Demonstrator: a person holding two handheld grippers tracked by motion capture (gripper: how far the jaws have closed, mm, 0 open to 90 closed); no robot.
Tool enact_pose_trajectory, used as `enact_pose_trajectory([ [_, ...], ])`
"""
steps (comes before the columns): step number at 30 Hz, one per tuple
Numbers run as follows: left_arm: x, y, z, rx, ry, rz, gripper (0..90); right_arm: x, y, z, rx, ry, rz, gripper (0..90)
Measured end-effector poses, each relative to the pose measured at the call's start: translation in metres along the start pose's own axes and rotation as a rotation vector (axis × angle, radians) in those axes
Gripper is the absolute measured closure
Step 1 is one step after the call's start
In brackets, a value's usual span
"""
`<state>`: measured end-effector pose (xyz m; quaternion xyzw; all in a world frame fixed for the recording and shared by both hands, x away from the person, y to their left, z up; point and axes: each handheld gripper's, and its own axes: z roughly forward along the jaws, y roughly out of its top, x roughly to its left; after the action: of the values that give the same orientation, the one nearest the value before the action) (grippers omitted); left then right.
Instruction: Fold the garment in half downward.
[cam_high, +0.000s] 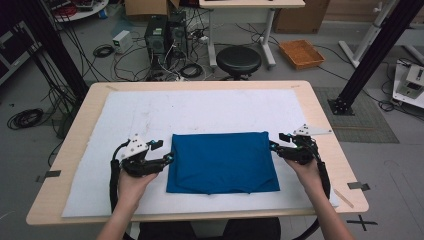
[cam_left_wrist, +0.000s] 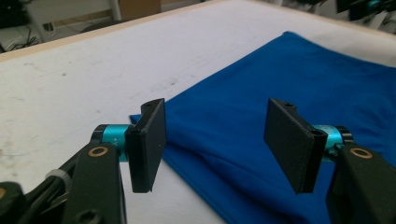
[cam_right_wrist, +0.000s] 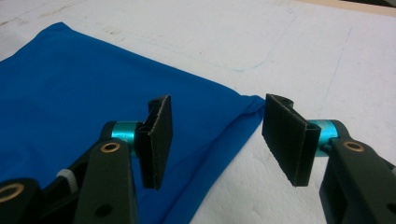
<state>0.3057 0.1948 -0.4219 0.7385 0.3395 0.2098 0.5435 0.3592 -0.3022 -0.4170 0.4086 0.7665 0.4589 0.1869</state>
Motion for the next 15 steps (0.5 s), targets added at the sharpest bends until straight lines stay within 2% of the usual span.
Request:
enact_pose_trajectory([
  [1, -0.0008, -0.0015, -0.0017, -0.008, -0.01, -0.021, 39.1, -0.0015, -0.001, -0.0007, -0.005, 0.004, 0.006, 40.6],
  [3, 0.0, -0.0005, -0.0035, -0.006, -0.008, -0.031, 37.5, -0.0046, -0.0027, -0.0027, -0.023, 0.005, 0.017, 40.0],
  [5, 0.0027, 0.001, -0.006, -0.008, 0.009, -0.045, 36.6, -0.0056, -0.0042, -0.0039, -0.057, 0.013, 0.003, 38.4],
  [6, 0.0041, 0.0012, -0.0065, -0.017, 0.007, -0.071, 34.7, -0.0055, -0.0047, -0.0041, -0.062, 0.006, -0.01, 36.8],
  [7, 0.0063, 0.0013, -0.0068, -0.02, 0.009, -0.09, 30.8, -0.0053, -0.0048, -0.0047, -0.054, -0.002, -0.023, 36.2],
  [8, 0.0073, 0.0014, -0.0071, -0.021, 0.009, -0.102, 29.3, -0.0053, -0.0048, -0.0049, -0.043, -0.007, -0.016, 35.7],
  [9, 0.0085, 0.0015, -0.0079, -0.025, 0.007, -0.104, 29.3, -0.0062, -0.0046, -0.0046, -0.031, 0.0, -0.005, 30.9],
  [10, 0.0083, 0.0017, -0.0084, -0.026, 0.016, -0.095, 29.3, -0.0079, -0.004, -0.0034, -0.002, 0.016, 0.032, 25.6],
  [11, 0.0078, 0.002, -0.0088, -0.022, 0.029, -0.084, 29.3, -0.0095, -0.0036, -0.0024, 0.007, 0.015, 0.051, 24.8],
  [13, 0.0076, 0.0025, -0.0097, -0.012, 0.033, -0.061, 29.3, -0.01, -0.0034, -0.003, -0.001, -0.001, 0.056, 23.3],
  [15, 0.008, 0.0025, -0.0109, -0.007, 0.027, -0.066, 29.3, -0.0097, -0.0019, -0.0051, -0.02, -0.012, 0.061, 21.8],
])
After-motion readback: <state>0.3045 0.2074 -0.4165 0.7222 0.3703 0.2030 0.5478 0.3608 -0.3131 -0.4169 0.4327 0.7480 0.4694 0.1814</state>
